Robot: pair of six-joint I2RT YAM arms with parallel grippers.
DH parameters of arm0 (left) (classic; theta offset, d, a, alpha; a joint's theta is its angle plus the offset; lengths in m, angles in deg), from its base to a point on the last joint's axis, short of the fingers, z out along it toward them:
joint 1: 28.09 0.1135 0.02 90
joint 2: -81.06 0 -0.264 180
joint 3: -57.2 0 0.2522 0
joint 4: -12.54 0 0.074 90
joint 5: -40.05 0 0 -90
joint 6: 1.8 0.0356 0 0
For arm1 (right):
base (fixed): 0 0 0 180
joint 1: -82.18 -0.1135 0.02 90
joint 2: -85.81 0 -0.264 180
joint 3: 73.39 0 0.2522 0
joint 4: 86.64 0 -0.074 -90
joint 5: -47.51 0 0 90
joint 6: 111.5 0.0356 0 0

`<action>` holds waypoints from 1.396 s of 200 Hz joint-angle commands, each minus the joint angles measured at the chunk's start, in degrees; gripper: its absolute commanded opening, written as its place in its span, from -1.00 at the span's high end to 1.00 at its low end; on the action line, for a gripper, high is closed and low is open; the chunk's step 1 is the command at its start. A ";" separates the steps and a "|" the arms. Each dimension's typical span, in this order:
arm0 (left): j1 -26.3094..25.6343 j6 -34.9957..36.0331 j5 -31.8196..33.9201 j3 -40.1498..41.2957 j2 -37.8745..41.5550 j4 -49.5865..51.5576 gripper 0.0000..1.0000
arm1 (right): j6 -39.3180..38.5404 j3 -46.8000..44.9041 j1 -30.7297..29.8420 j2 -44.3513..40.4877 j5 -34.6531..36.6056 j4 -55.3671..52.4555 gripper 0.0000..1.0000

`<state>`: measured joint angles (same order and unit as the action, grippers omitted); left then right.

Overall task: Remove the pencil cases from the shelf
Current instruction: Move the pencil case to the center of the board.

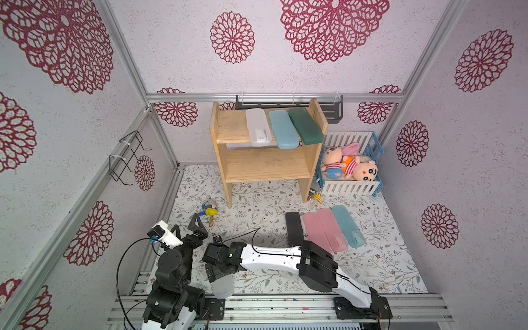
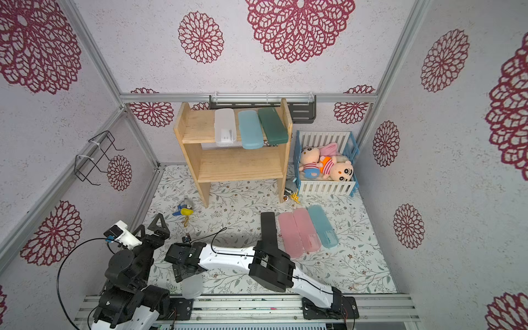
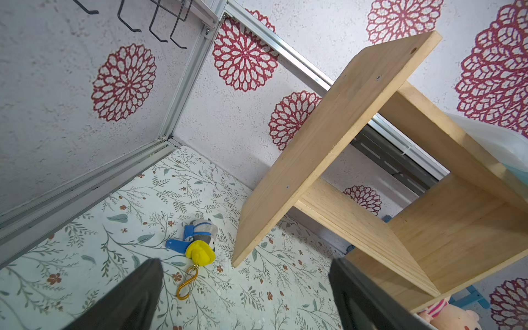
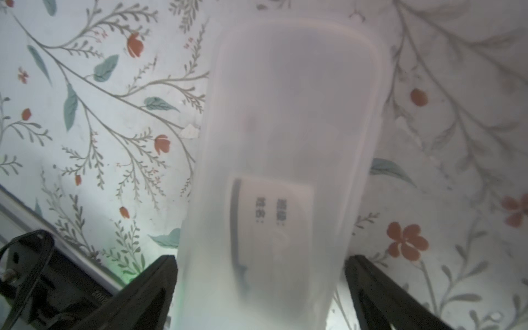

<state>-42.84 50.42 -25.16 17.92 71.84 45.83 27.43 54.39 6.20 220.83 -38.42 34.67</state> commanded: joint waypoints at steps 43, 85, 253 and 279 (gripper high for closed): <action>-0.19 -0.37 0.68 -0.76 2.88 2.42 -0.95 | 1.10 -1.40 0.22 -0.29 2.68 -1.12 -0.76; -0.20 -1.14 0.49 -0.43 3.06 2.01 -0.95 | 0.49 1.13 0.40 1.60 5.14 -5.34 -0.98; -0.20 -2.04 0.78 -0.59 4.51 3.78 -0.95 | 0.88 5.69 0.06 6.95 7.42 -10.12 -0.83; -0.19 -1.97 1.37 -1.01 5.27 5.13 -0.95 | 0.90 4.19 0.41 6.78 7.60 -10.58 -0.74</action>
<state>-42.84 48.50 -24.78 17.87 75.95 48.76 27.67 60.14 6.20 224.63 -31.31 28.16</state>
